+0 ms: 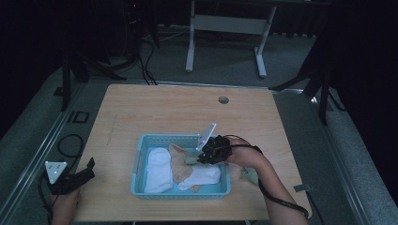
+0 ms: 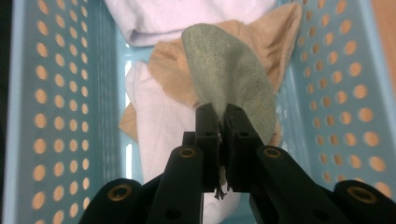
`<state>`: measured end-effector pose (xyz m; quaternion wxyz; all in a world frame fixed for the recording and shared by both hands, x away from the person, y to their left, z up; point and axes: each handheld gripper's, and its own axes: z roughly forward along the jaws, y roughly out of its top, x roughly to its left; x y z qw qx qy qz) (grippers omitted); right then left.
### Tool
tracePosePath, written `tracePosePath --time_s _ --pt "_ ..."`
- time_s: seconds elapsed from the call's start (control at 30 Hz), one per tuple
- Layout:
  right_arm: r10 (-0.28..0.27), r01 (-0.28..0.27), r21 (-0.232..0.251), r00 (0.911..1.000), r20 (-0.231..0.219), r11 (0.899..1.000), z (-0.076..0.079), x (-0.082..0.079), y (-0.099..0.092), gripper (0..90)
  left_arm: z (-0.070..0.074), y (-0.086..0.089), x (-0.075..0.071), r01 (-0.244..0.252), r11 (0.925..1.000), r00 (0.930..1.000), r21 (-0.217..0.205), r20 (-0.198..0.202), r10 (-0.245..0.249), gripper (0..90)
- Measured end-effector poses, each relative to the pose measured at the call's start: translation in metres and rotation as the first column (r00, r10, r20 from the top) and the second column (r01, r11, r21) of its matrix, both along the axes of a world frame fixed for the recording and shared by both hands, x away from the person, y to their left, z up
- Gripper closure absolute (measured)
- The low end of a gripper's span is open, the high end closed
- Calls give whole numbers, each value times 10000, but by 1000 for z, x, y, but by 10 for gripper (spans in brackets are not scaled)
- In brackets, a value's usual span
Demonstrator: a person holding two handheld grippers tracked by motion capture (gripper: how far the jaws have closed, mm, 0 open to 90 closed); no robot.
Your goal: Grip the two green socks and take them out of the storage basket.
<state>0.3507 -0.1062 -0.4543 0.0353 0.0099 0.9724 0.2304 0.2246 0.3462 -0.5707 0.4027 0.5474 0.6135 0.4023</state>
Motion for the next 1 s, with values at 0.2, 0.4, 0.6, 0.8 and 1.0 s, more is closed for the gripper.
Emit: tracePosePath --time_s 0.2,0.4,0.6,0.8,1.0 --pt "106 -110 486 9999 87 9988 21 -3 -6 855 0 0 0 7 10000 10000 34 -1 -7 4" --pt "68 -97 721 9991 411 9974 41 -6 -12 854 0 0 0 4 10000 10000 39 -9 -4 4" --pt "-189 111 1106 9974 695 9938 61 -6 -21 854 0 0 0 -3 10000 10000 38 -30 3 4" --pt "-550 413 1383 9938 965 9895 78 -6 -39 855 0 0 0 -4 10000 10000 40 -38 4 3" --pt "-1130 932 1769 9879 1058 9798 87 -3 -64 855 0 0 0 -29 10000 10000 54 -53 30 4"
